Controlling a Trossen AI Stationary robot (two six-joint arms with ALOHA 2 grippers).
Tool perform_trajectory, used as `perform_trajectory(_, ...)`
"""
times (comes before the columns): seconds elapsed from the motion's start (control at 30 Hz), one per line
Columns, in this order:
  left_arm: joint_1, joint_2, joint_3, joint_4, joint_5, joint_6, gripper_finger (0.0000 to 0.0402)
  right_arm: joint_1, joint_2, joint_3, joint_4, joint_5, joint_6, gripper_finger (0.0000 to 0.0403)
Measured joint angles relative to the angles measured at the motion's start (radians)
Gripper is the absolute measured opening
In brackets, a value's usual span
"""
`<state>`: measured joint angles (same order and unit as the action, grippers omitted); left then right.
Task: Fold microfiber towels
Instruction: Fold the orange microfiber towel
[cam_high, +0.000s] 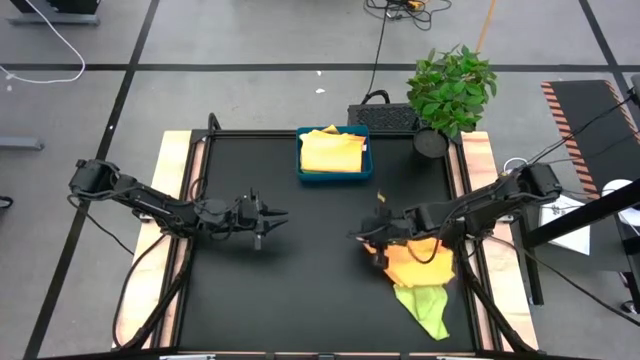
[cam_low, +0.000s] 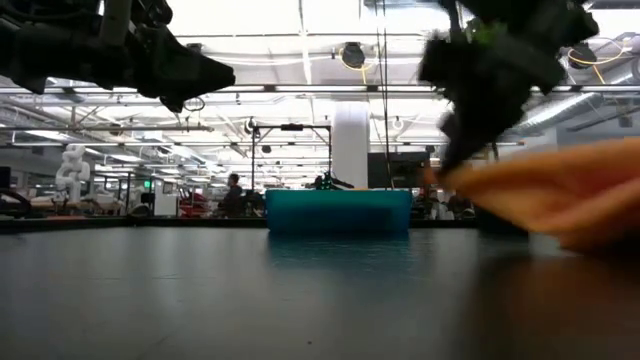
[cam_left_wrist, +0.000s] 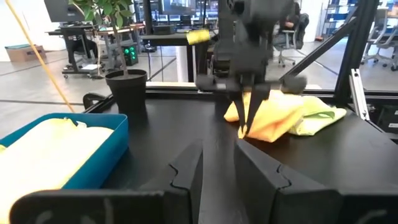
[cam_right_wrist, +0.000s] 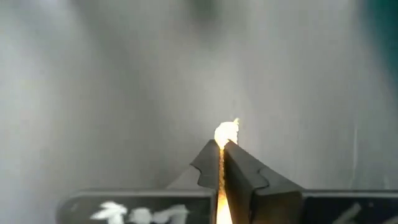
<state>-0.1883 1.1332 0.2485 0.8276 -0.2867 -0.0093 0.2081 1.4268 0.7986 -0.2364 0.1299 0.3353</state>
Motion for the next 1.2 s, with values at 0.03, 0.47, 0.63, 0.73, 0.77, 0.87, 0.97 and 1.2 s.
perform_trajectory(0.03,0.000,0.000,0.000,0.000,0.003,0.000,0.0090,-0.007,-0.017,0.003,0.052,-0.002,-0.036,0.0003)
perform_trajectory(0.47,-0.016,0.238,0.188,0.047,0.059,0.086,0.0090,-0.090,-0.074,0.006,0.562,-0.159,-0.352,0.0001)
perform_trajectory(0.63,-0.015,0.369,0.317,0.054,0.047,0.147,0.0090,-0.092,-0.064,0.006,0.563,-0.161,-0.354,0.0001)
perform_trajectory(0.73,-0.014,0.432,0.377,0.050,0.036,0.193,0.0090,-0.089,-0.057,0.006,0.564,-0.161,-0.349,0.0001)
perform_trajectory(0.77,-0.014,0.448,0.394,0.050,0.021,0.204,0.0090,-0.088,-0.055,0.006,0.562,-0.161,-0.349,0.0000)
perform_trajectory(0.87,-0.013,0.488,0.431,0.050,-0.003,0.234,0.0090,-0.087,-0.043,0.006,0.564,-0.163,-0.348,0.0000)
perform_trajectory(0.97,-0.013,0.514,0.448,0.039,-0.003,0.244,0.0090,-0.087,-0.042,0.006,0.547,-0.163,-0.348,0.0000)
perform_trajectory(1.2,-0.013,0.517,0.448,0.011,-0.003,0.245,0.0090,-0.087,-0.042,0.005,0.547,-0.163,-0.350,0.0000)
